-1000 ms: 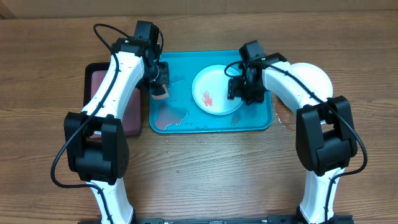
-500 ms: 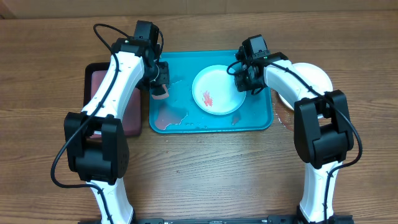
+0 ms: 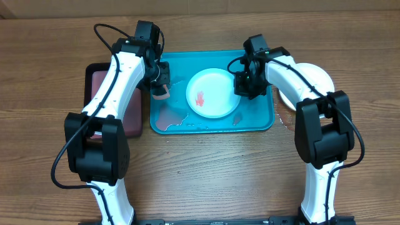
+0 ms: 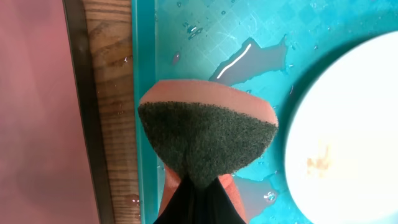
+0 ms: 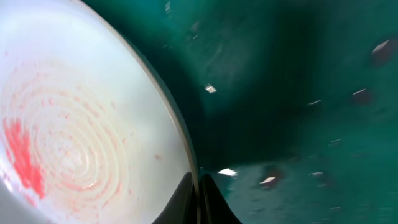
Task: Clean dirty plates on tray and stack at the side
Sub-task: 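Scrub the second white plate with the sponge in the left gripper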
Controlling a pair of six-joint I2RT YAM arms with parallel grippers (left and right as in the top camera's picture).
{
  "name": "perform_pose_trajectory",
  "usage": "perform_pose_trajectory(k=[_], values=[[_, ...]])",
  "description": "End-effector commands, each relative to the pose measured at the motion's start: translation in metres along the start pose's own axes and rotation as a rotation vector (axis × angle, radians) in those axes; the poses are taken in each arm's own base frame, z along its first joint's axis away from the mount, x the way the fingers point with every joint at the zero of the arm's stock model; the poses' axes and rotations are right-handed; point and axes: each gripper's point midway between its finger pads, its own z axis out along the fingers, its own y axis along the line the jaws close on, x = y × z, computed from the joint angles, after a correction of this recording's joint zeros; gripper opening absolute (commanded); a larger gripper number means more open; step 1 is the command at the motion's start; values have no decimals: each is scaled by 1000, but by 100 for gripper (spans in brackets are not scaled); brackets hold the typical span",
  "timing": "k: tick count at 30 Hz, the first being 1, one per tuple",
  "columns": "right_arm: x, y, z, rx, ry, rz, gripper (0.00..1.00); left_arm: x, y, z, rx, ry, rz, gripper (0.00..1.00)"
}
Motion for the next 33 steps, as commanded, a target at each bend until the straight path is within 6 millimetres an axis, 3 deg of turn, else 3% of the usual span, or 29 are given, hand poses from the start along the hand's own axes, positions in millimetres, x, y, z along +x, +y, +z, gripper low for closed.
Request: perform_pose_trajectory(k=[1,7,12,19,22,27,31,33], values=[[16,20,19,-26,59,217,4,-5,-1,0,0,-15,-29,4],[32,22,37,42,66,305,4,-6,-7,1,5,-22,-16,4],[37,23,43,45,67,324,4,-9,-31,8,29,-51,32,4],[38,23,43,42,71,311,4,-9,-64,45,44,-56,164,4],[38,23,43,42,71,310,4,-3,-71,70,20,-38,222,4],[37,25,43,32,73,292,4,10,-63,105,-55,15,234,4],[37,25,43,32,73,292,4,28,-65,112,-21,97,243,4],[38,26,43,28,75,288,4,45,-85,108,119,164,343,4]])
